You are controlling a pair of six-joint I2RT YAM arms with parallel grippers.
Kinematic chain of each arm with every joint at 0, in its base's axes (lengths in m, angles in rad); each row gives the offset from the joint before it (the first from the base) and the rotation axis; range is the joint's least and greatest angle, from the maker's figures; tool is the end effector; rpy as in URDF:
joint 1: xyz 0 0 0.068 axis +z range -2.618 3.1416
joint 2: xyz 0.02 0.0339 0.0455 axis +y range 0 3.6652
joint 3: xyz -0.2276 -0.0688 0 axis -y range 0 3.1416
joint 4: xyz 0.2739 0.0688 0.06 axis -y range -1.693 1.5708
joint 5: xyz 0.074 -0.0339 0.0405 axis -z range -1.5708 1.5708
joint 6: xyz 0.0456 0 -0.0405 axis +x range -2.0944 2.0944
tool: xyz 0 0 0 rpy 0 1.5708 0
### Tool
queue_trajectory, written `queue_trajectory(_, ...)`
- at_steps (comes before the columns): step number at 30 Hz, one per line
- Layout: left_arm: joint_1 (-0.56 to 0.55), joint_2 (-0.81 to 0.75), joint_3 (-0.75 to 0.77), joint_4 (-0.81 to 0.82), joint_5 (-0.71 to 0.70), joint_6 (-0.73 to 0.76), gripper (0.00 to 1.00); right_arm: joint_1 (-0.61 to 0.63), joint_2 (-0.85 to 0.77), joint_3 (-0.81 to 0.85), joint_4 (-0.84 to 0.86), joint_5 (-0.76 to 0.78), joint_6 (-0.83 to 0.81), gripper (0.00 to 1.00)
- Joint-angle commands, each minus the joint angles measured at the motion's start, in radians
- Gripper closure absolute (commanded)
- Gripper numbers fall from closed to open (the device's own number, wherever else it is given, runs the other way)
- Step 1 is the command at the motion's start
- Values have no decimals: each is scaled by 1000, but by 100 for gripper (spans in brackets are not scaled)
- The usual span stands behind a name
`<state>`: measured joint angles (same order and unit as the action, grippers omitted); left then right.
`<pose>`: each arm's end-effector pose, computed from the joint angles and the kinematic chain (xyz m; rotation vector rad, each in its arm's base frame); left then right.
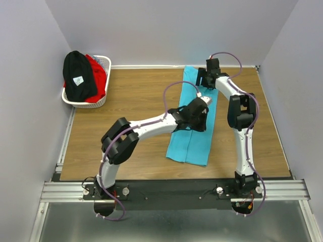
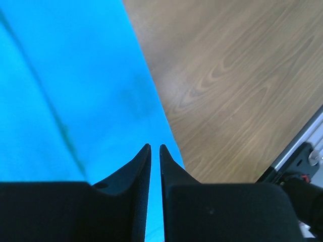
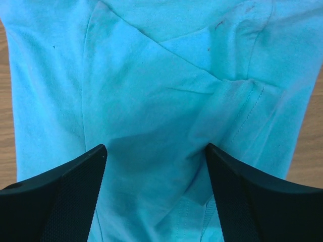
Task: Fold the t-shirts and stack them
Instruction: Fold the tshirt
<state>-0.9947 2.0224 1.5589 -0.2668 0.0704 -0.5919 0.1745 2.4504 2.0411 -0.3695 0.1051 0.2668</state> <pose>0.2589 -0.4044 0.1698 0.5317 2.4099 -0.8468 0.5479 0.0917 0.1208 0.1597 2.3407 0.0942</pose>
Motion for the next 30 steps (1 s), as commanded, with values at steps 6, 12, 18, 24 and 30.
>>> queue_trajectory(6,162,-267,-198,-12,-104,-6,80,-6,-264,-48,-74,24,32,9)
queue_trajectory(12,185,-389,-453,34,-158,-52,80,-6,-531,-368,-91,-4,179,10)
queue_trajectory(18,185,-455,-654,118,-94,-81,76,29,-865,-838,-88,-18,301,18)
queue_trajectory(24,154,-453,-724,138,-75,-69,71,65,-1163,-1206,-86,-62,403,21)
queue_trajectory(30,117,-476,-772,132,-55,-92,70,98,-1310,-1406,-112,-183,476,29)
